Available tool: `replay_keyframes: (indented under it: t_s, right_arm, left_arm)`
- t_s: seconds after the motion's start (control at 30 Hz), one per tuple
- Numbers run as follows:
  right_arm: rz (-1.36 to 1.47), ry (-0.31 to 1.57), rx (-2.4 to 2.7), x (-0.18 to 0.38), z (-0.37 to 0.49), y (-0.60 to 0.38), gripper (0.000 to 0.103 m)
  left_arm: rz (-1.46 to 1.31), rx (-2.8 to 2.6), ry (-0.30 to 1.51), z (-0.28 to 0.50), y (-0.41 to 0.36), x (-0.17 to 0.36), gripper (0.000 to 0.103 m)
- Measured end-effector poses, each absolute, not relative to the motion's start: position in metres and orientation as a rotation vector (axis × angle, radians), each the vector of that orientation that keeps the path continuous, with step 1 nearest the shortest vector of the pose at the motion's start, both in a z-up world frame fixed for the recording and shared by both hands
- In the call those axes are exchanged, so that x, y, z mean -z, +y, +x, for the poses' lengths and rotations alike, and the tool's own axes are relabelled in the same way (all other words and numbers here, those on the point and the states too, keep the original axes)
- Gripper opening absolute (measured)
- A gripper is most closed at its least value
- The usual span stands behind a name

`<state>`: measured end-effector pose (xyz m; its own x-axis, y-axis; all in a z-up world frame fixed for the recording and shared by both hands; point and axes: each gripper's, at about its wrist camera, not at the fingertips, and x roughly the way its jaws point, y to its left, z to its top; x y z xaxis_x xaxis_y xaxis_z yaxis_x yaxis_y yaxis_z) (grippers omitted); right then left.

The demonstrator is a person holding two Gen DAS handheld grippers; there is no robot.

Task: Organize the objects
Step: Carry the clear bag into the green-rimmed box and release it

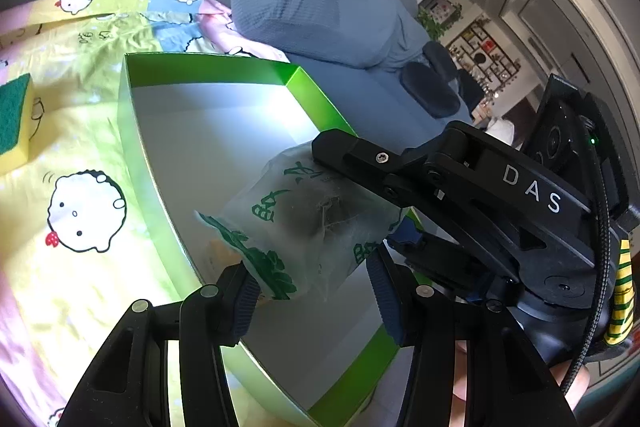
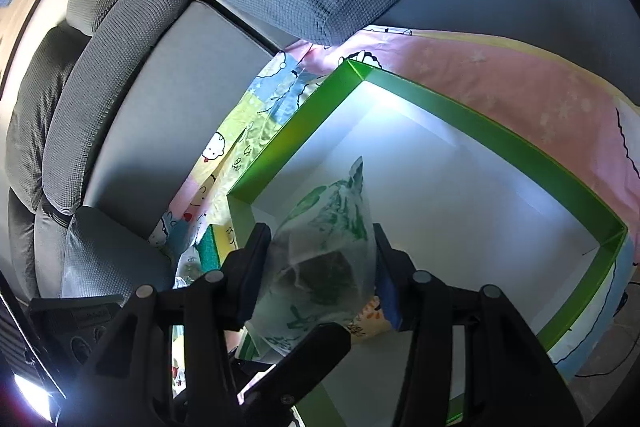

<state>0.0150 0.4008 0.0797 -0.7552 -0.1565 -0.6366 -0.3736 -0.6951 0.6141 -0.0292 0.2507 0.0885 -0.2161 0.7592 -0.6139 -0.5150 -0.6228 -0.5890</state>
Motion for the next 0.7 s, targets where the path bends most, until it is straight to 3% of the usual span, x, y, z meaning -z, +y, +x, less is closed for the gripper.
replay_keyframes:
  t_s: [0.7]
  right_arm:
    - [-0.965, 1.09, -2.536, -0.086, 0.023, 0.404, 0.047]
  left_arm:
    - [-1.17, -2.016, -0.273, -0.026, 0.245, -0.1, 0.052]
